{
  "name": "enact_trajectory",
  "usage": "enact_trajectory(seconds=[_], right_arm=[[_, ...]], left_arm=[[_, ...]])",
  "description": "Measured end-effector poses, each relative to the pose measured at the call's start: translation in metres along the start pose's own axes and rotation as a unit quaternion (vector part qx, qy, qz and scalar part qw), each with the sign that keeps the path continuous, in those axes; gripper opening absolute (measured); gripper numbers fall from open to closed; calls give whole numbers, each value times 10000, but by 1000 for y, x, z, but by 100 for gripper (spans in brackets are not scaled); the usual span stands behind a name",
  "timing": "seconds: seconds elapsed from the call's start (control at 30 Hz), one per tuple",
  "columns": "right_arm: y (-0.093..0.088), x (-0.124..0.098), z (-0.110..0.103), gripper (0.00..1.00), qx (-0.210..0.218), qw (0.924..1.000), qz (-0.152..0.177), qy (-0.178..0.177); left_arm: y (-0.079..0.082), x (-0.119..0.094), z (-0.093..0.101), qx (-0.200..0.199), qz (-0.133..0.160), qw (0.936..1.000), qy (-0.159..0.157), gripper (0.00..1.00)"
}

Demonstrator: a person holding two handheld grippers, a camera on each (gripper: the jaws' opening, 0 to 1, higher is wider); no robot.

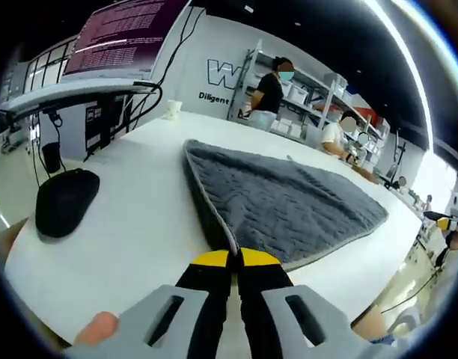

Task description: Open the folded towel by lifting each exposed corner and separating the folded layers until the towel lies flat within the target outline without major curled edges

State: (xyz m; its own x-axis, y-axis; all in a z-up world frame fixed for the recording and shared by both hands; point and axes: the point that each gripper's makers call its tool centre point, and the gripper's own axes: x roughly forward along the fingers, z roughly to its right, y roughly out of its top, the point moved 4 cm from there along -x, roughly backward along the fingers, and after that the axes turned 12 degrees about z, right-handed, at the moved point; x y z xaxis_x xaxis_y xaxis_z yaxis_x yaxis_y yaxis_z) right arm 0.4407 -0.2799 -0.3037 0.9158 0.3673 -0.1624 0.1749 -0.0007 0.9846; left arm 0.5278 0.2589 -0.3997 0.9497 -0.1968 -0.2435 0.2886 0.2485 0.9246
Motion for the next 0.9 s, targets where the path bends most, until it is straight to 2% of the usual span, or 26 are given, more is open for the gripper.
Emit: enact_trajectory(seconds=[0.3, 0.6, 0.77, 0.9], right_arm=[[1, -2, 2, 99, 4, 10000, 11, -38], [1, -2, -1, 99, 7, 10000, 9, -11], [2, -3, 0, 99, 8, 10000, 27, -39], [2, -3, 3, 99, 19, 10000, 29, -65]], left_arm=[[-2, -17, -3, -170, -136, 9998, 33, 3], [-3, -20, -3, -81, -112, 9999, 49, 4], [6, -26, -2, 186, 38, 9996, 189, 19], [22, -35, 9, 560, 382, 9976, 126, 26]])
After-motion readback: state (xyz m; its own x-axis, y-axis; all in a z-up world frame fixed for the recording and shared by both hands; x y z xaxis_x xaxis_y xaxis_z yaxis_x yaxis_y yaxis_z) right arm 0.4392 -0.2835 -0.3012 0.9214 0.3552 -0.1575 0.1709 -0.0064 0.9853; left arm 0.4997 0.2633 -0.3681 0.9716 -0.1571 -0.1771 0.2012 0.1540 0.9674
